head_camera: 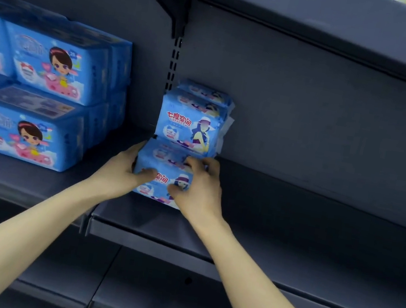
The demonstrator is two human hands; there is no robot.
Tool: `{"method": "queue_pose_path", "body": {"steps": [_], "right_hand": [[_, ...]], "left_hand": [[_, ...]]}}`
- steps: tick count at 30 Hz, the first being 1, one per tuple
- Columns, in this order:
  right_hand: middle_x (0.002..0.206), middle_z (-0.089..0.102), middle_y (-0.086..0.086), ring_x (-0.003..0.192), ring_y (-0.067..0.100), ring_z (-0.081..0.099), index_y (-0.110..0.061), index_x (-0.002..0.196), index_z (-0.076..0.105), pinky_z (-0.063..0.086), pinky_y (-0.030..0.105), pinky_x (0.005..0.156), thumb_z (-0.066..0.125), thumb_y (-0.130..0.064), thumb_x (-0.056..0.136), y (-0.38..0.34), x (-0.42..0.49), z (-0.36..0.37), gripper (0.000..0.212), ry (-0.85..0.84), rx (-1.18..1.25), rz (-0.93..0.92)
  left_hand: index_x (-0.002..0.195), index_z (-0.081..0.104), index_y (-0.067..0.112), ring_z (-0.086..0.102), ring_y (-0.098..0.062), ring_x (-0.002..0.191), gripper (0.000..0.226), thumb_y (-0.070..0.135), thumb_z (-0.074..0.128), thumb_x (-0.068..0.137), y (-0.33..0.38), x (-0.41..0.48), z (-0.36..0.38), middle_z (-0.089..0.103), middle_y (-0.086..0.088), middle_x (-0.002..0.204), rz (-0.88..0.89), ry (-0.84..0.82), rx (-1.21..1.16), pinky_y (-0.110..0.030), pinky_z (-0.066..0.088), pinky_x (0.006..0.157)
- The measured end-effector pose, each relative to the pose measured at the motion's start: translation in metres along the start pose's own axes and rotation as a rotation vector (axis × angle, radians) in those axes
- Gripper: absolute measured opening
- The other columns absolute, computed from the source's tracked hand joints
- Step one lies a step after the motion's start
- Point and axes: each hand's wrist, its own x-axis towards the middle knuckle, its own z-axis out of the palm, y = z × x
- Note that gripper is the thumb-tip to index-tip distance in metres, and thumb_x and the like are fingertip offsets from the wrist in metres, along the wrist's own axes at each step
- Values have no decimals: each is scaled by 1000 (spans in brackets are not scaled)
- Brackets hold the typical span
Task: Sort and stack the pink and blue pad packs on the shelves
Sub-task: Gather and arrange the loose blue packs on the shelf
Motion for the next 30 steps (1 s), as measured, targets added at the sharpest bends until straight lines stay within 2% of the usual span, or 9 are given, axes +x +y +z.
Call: {"method": "queue_pose_path", "body": {"steps": [4,7,10,15,20,22,25,27,30], "right_hand": [[143,22,7,119,28,46,-13,131,43,41,27,96,67,-23,80,0,2,4,57,-6,-17,-5],[142,22,7,120,28,45,-13,131,44,41,29,98,68,-22,79,0,3,7,58,-7,-19,-8],[141,24,8,121,28,44,-13,131,44,41,31,99,69,-21,79,-1,4,9,58,-1,-21,-14],[137,28,8,121,28,42,-12,129,45,42,32,99,68,-21,78,-2,4,12,57,15,-36,-20],[137,30,8,122,27,41,-12,131,44,42,31,98,68,-22,79,-3,3,13,57,20,-44,-11],[138,30,8,124,27,39,-12,132,43,41,30,99,66,-22,80,-3,3,14,57,18,-56,-17],[140,29,8,125,28,37,-12,134,41,40,30,99,64,-22,82,-3,2,15,58,13,-81,-23],[143,27,7,126,29,36,-13,138,37,38,31,100,62,-22,84,-4,1,15,60,1,-103,-23],[148,22,6,128,30,35,-15,141,32,38,32,99,59,-22,87,-5,0,15,61,-14,-137,-27]], "left_hand": [[114,42,46,59,-9,102,55,32,61,64,-3,6,-3,59,19,106,28,4,14,-34,46,95],[98,36,57,56,5,93,55,30,65,60,-2,8,-4,53,30,100,37,-13,-15,-27,46,89],[97,35,59,56,16,86,61,27,68,57,-3,8,-5,53,32,101,43,-22,-41,-19,46,83],[99,37,60,56,14,89,67,29,74,52,-9,10,-8,58,33,96,38,-28,-42,-15,45,80],[98,34,56,52,16,84,70,11,79,69,-10,12,-7,49,33,97,65,-18,-29,-11,42,78],[105,35,53,54,10,89,69,15,78,68,-10,12,-7,48,34,98,63,-14,2,-12,42,78],[127,34,41,52,-6,101,73,4,72,77,-11,11,-7,51,26,104,56,-18,45,-18,40,83],[139,36,27,50,-7,104,70,7,69,80,-11,11,-7,50,16,114,52,-20,99,-18,37,85],[140,38,22,48,-7,106,65,13,68,82,-10,11,-8,48,10,120,50,-15,191,-14,34,83]]}}
